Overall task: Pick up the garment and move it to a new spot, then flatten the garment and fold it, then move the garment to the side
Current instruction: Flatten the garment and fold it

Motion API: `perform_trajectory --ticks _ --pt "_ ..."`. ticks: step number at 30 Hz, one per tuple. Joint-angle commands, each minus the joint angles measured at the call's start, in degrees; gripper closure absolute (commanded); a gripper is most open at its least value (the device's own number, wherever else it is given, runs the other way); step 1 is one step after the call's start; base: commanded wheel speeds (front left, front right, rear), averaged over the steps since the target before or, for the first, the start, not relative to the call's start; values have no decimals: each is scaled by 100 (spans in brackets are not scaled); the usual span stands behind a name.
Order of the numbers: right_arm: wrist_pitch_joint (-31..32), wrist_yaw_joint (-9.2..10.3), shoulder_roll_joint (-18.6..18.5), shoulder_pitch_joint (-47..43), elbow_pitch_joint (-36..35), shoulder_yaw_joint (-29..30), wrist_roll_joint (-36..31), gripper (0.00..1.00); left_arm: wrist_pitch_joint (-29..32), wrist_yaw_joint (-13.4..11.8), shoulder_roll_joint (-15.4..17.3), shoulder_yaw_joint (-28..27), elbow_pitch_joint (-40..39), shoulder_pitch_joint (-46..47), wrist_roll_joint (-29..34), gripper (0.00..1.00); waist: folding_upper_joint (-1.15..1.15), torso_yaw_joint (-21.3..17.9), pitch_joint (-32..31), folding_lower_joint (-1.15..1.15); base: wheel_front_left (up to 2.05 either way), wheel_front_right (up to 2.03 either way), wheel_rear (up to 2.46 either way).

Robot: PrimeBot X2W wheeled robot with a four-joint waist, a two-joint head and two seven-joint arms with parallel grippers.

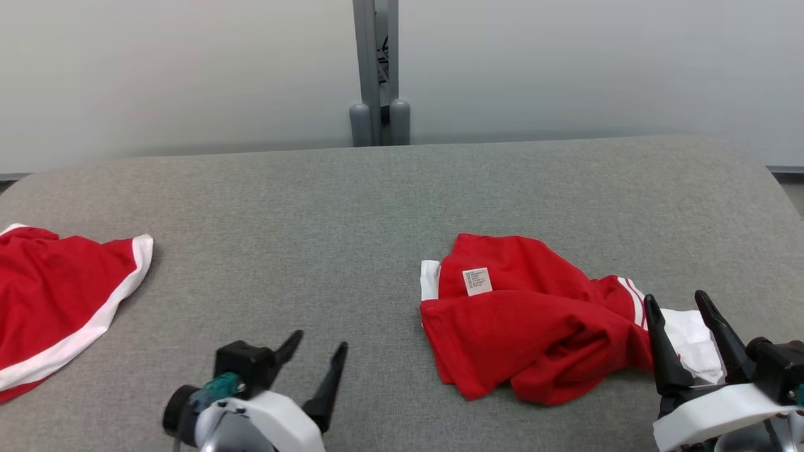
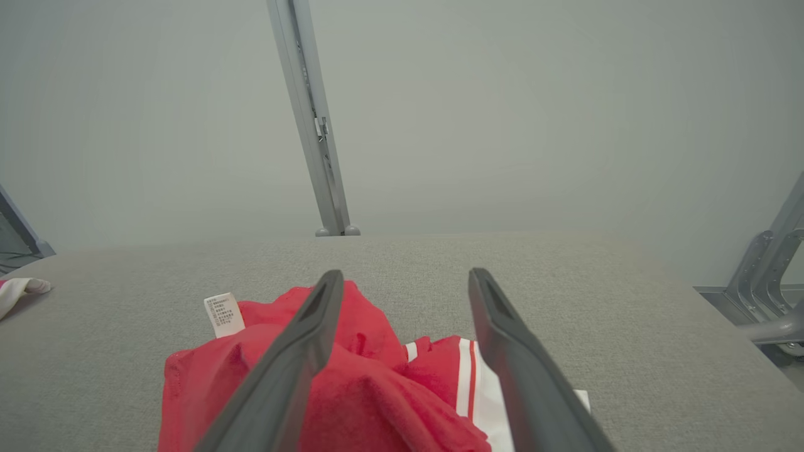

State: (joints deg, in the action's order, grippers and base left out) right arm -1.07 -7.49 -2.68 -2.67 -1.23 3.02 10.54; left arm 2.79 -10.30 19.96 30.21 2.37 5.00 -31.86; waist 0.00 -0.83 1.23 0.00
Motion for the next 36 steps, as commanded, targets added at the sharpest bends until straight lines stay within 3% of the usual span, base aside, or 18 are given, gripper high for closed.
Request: perform_trajectory --ticks 1,11,22,23,26,31,36 --pt "-10 -1 -39 100 -43 -58 -2 0 197 308 -193 267 233 269 -121 0 0 -187 132 0 0 0 0" --pt "-122 -1 -39 363 -17 -149 37 0 416 1064 -749 611 1393 1213 -395 0 0 -789 691 0 0 0 0" --pt "-360 -1 -38 541 175 -158 142 0 300 1461 -764 498 2370 1935 -554 0 0 -1210 1066 0 0 0 0" --pt "-371 -1 -35 551 194 -147 147 0 299 1495 -765 509 2396 1960 -561 16 0 -1216 1078 0 0 0 0" --pt "-407 -1 -36 585 242 -119 153 0 265 1554 -790 535 2467 2018 -627 100 0 -1218 1106 0 0 0 0" --pt "-449 -1 -38 627 299 -73 159 0 53 1611 -801 542 2455 2073 -607 100 0 -1170 1111 0 0 0 0" --pt "-476 -1 -38 612 326 12 152 0 -348 1353 -589 335 2271 2165 -452 100 0 -1063 1052 0 0 0 0"
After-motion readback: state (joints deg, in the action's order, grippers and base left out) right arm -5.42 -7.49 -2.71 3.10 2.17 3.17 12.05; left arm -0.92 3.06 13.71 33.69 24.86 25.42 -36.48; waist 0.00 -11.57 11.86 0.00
